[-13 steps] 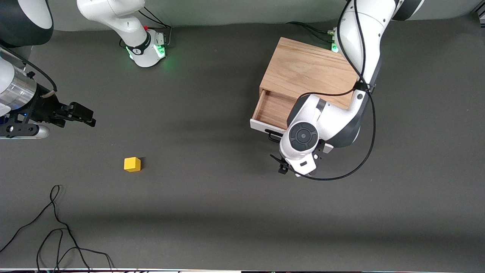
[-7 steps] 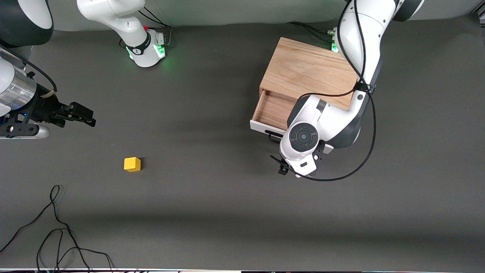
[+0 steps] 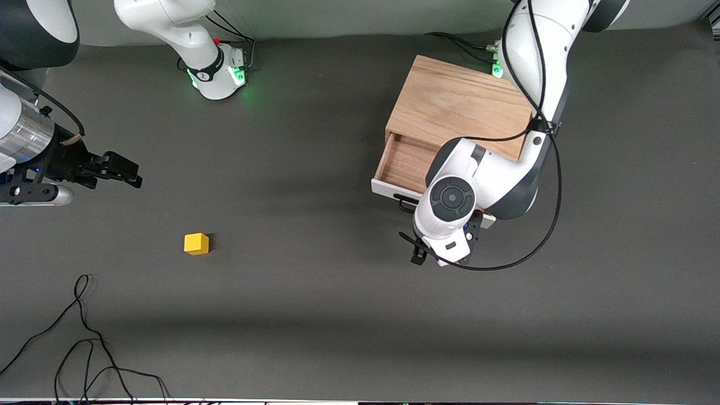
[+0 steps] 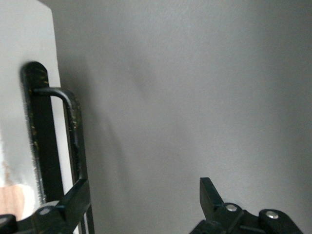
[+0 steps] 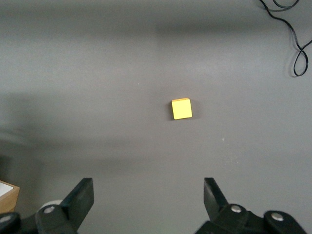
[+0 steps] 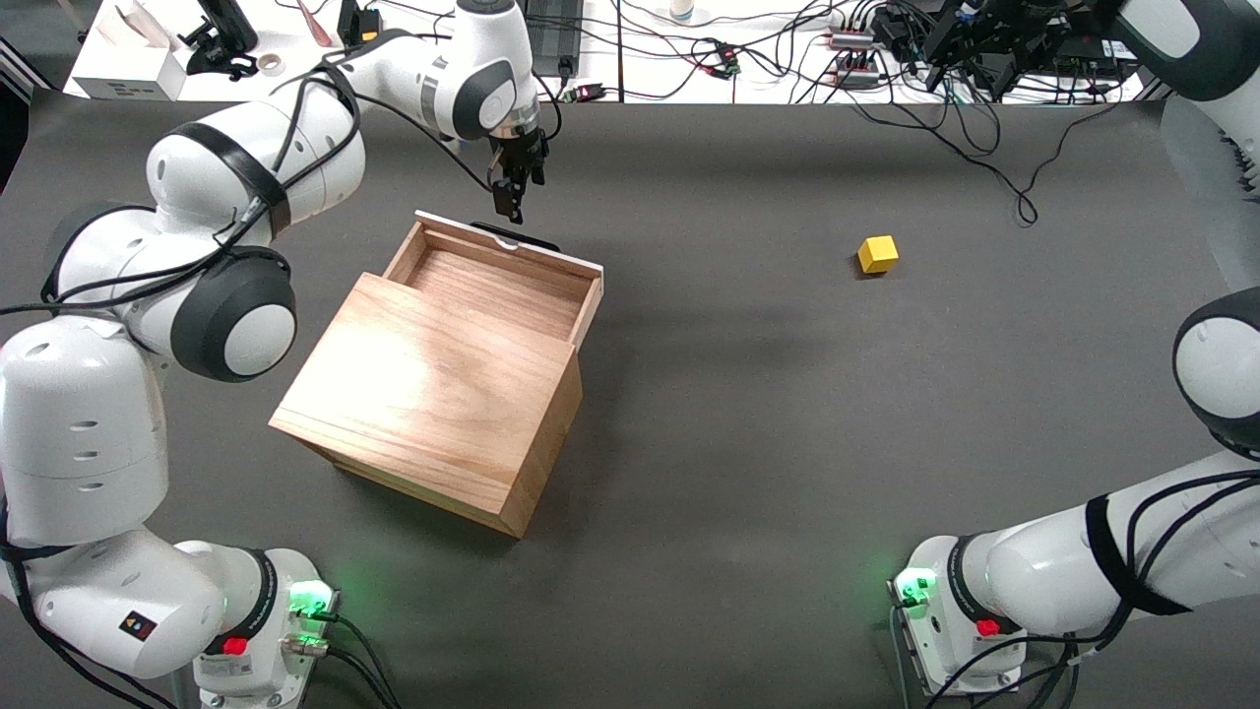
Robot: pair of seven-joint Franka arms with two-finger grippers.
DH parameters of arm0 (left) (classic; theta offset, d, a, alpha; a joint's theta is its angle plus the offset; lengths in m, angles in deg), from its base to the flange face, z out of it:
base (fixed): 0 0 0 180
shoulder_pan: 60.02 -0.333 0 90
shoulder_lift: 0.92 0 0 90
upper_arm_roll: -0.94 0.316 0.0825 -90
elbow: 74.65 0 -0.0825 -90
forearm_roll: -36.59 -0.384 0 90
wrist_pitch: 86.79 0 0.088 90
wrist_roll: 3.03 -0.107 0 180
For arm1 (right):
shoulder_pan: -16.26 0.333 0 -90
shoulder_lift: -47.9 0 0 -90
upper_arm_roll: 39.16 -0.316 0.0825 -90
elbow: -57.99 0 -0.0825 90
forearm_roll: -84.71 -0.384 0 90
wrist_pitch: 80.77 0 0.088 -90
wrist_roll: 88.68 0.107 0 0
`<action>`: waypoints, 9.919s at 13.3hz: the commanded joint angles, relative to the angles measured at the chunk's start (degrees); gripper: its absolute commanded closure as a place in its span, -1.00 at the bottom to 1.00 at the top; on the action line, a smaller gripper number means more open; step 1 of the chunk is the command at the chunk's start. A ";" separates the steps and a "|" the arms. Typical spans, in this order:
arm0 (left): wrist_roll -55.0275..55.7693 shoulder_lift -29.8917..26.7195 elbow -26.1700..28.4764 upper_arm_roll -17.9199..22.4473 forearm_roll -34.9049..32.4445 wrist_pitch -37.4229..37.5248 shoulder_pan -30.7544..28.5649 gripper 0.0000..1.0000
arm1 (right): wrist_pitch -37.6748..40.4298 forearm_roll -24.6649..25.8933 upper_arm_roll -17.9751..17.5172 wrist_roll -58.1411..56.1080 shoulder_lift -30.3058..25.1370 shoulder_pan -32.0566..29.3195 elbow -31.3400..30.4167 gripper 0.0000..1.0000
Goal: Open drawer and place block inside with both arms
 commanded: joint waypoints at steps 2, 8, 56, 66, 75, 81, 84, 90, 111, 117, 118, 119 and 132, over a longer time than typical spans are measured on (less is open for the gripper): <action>-6.87 -1.06 -8.78 0.05 -2.02 10.12 -1.66 -1.00 | 0.37 0.82 0.24 1.26 -0.28 0.53 0.30 -1.00; -37.00 -9.93 -8.62 0.05 -1.94 21.82 -7.98 -1.00 | -0.07 0.82 0.33 1.26 0.07 0.45 0.30 -1.00; -102.86 -37.45 17.92 3.56 -2.81 19.99 -24.17 -1.00 | -68.10 -0.58 2.88 -8.06 22.66 -0.08 -36.70 0.29; -103.93 -37.36 17.92 3.39 -2.99 20.34 -24.26 -1.00 | -41.17 -4.80 1.65 -7.18 18.71 1.49 -22.41 0.58; -104.02 -37.27 18.01 3.39 -2.99 20.60 -24.26 -1.00 | -10.55 -4.80 1.65 9.50 19.15 10.80 5.02 0.59; -104.02 -37.19 18.01 3.39 -2.99 20.61 -24.26 -1.00 | -1.22 -8.83 1.29 22.77 19.85 17.32 18.14 0.58; -103.93 -37.19 18.01 3.39 -2.99 20.60 -24.17 -1.00 | -1.21 -9.55 1.21 29.35 21.16 21.78 21.56 0.58; -104.11 -37.10 18.01 3.39 -2.99 20.52 -24.26 -1.00 | -2.27 -9.29 1.29 46.50 30.47 34.09 31.75 0.57; -104.11 -37.10 18.27 3.39 -3.08 20.87 -24.17 -1.00 | -21.52 -9.02 0.59 66.38 46.57 45.36 32.30 0.49; -104.11 -37.10 18.27 3.39 -3.08 20.96 -24.17 -1.00 | -21.69 -8.76 0.59 67.09 48.59 45.97 32.21 0.20; -104.19 -37.10 18.27 3.30 -3.08 20.96 -24.17 -1.00 | -21.69 -8.76 0.59 67.52 48.59 45.97 32.30 0.13; -104.19 -37.10 18.27 3.39 -3.08 20.96 -24.17 -1.00 | -21.69 -8.76 0.59 68.22 48.68 45.97 32.30 0.01; -104.19 -37.10 18.27 3.39 -3.08 20.96 -24.17 -1.00 | -20.55 -4.45 0.68 69.20 45.96 47.03 32.65 -1.00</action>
